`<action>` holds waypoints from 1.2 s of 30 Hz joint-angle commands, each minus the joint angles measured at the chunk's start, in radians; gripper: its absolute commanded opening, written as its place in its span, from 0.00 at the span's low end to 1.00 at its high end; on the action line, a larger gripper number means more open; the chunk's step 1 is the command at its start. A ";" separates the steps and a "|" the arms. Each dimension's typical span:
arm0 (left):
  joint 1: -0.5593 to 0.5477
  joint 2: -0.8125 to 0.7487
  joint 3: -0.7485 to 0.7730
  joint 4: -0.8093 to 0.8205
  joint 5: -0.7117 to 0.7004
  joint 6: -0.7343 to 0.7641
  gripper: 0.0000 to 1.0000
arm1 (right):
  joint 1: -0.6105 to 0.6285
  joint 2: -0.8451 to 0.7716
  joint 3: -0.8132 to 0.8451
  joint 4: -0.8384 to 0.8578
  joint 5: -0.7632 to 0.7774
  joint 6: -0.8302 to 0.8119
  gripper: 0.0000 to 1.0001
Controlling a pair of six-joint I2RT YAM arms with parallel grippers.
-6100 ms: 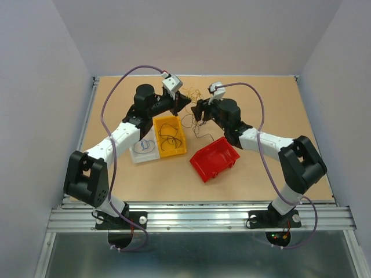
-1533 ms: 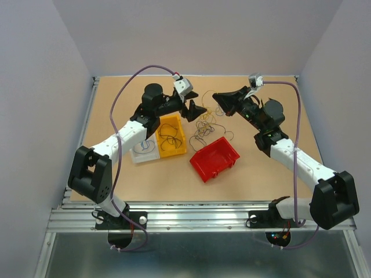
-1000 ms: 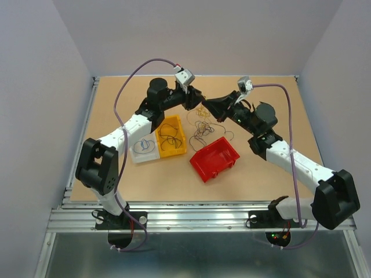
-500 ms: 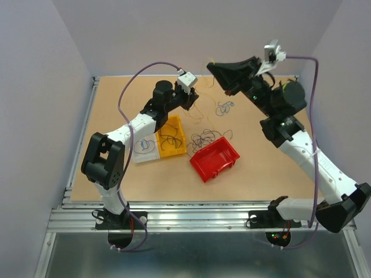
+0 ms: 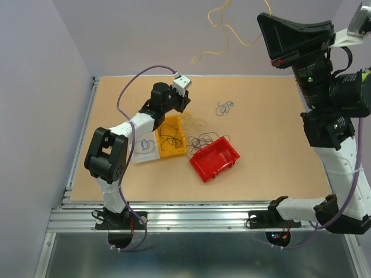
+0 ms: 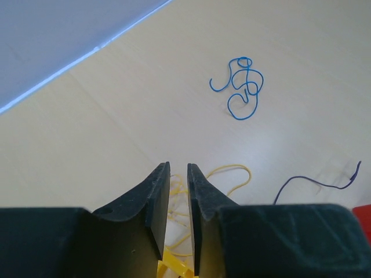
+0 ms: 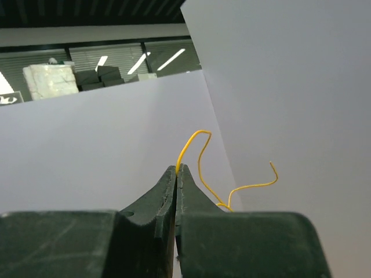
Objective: Untangle the cables
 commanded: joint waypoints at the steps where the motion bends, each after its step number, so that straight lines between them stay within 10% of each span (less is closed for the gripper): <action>1: 0.020 -0.115 -0.046 0.060 0.058 -0.015 0.31 | 0.002 -0.109 -0.211 -0.069 0.031 0.061 0.01; 16: 0.046 -0.150 -0.071 0.066 0.124 -0.043 0.37 | 0.002 -0.416 -0.866 -0.060 0.064 0.022 0.01; 36: 0.262 -0.306 -0.195 0.242 0.190 -0.257 0.76 | 0.002 -0.596 -1.329 0.012 0.037 0.028 0.00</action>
